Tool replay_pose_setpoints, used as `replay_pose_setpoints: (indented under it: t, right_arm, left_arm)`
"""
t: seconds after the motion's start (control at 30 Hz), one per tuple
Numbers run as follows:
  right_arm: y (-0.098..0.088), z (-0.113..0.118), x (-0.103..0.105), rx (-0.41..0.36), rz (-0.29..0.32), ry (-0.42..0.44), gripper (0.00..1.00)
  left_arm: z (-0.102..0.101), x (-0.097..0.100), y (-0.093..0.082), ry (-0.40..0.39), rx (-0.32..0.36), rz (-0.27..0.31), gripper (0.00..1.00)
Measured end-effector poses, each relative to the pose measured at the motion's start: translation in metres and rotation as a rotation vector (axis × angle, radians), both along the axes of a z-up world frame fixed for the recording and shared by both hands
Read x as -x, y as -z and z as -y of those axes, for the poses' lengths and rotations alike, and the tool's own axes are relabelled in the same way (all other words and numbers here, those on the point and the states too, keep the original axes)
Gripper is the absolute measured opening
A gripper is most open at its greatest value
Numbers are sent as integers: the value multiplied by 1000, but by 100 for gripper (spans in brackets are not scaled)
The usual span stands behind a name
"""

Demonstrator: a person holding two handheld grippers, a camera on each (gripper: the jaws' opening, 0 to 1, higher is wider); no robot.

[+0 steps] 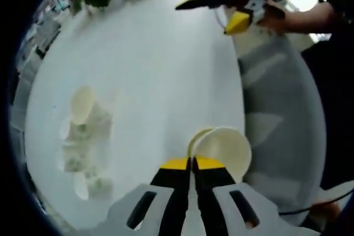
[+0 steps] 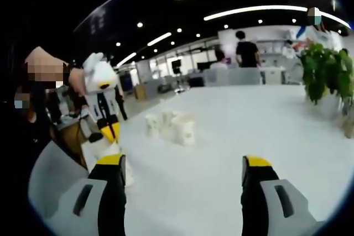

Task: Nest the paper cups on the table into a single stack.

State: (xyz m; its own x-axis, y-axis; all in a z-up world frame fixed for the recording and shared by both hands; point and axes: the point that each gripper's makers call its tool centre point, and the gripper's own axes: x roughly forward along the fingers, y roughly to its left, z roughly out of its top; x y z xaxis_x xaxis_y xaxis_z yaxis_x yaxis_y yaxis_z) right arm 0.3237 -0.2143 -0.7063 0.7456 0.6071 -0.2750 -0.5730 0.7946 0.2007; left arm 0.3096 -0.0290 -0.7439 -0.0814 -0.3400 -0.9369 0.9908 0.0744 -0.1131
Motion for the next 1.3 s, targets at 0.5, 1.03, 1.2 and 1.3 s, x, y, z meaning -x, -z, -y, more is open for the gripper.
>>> replay_pose_setpoints:
  t: [0.5, 1.03, 1.2, 1.3]
  right_arm:
    - [-3, -1, 1, -13, 1, -9, 82]
    - [-1, -2, -3, -18, -9, -7, 81]
    - [-1, -2, -2, -19, -11, -3, 81]
    - [0, -1, -2, -16, -12, -5, 81]
  left_arm:
    - [2, -1, 8, 21, 13, -19, 9]
    - [-11, -14, 4, -48, 36, -16, 8]
    - [-9, -8, 8, -42, 29, -33, 5]
    - [-7, -8, 11, -35, 36, -31, 3]
